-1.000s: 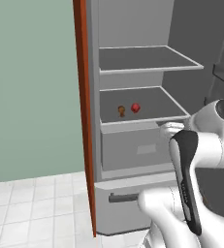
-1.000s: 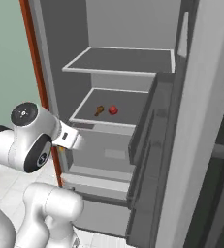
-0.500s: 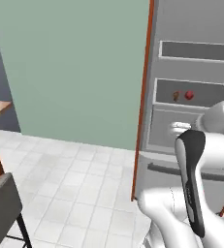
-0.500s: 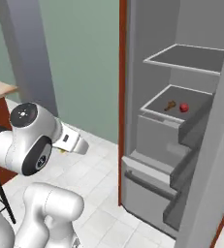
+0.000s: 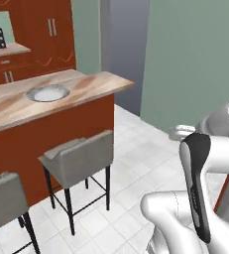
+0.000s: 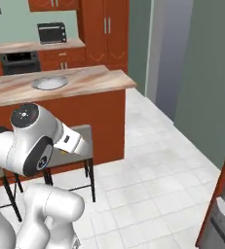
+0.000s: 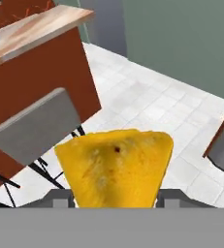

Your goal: Take the cheese, chicken drumstick, and bell pepper from the fridge and place them on the plate on the dining counter to create an appetizer plate.

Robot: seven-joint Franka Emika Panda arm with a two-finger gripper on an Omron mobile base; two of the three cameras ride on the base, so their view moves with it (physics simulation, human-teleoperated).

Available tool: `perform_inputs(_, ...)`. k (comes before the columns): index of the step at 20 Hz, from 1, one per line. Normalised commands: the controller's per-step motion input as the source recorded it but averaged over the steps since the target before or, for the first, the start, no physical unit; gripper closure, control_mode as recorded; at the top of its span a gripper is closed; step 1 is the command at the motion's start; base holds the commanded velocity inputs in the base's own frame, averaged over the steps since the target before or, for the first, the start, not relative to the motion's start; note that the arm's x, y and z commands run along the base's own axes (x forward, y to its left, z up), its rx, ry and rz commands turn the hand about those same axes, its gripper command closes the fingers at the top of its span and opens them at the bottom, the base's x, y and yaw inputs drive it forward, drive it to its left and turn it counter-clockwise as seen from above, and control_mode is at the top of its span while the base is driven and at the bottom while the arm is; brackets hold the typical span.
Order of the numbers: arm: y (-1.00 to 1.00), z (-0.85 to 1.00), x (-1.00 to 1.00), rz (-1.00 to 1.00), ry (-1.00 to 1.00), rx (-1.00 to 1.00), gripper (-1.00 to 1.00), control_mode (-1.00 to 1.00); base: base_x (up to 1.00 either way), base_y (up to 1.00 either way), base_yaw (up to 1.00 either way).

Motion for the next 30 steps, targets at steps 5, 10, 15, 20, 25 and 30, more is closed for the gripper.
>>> perform_inputs(5,0.00,0.00,0.00,0.00,0.00,0.00,1.00,1.00,-0.19,0.42,0.88)
perform_inputs(10,0.00,0.00,0.00,0.00,0.00,0.00,1.00,1.00,0.40,0.34,0.45)
perform_inputs(15,0.00,0.00,0.00,0.00,0.00,0.00,1.00,1.00,0.83,0.02,0.10)
perform_inputs(20,0.00,0.00,0.00,0.00,0.00,0.00,1.00,1.00,0.94,0.00,0.01)
perform_inputs(25,0.00,0.00,0.00,0.00,0.00,0.00,1.00,1.00,0.90,0.00,0.00)
perform_inputs(30,0.00,0.00,0.00,0.00,0.00,0.00,1.00,1.00,0.71,-0.01,0.00)
